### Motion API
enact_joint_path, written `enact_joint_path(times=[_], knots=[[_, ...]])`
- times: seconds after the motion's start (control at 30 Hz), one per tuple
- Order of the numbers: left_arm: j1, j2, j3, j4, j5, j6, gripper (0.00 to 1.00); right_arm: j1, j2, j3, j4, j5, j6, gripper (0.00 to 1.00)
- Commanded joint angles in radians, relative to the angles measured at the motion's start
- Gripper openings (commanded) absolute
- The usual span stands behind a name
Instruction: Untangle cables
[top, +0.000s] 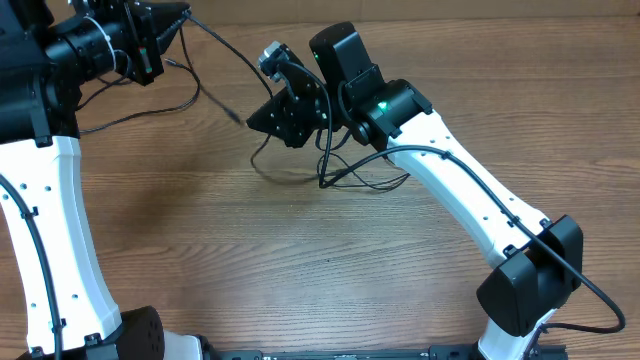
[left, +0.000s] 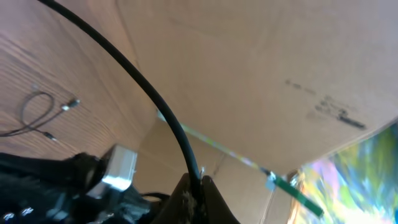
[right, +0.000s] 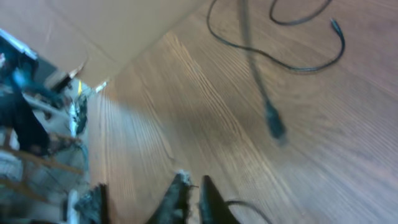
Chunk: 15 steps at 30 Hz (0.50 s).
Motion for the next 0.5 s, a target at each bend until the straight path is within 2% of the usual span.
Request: enact_joint_path(times=[0.0, 0.13, 0.27, 0.47], knots=[[-0.005, -0.027, 0.009, -0.036, -0.140, 0.000, 0.04, -0.007, -0.037, 0.000, -0.007, 0.009, 0.098, 0.04], [-0.006, -0.026, 0.009, -0.144, -0.386, 0.038, 0.04, -0.016, -0.040, 0.004, -0.010, -0.002, 0.277, 0.04], [-0.006, -0.023, 0.009, -0.229, -0.568, 0.094, 0.04, -0.048, -0.047, 0.031, 0.000, -0.143, 0.449, 0.04], [-0.006, -0.021, 0.007, -0.288, -0.592, 0.263, 0.13, -0.126, -0.049, 0.091, 0.108, -0.413, 0.706, 0.04]])
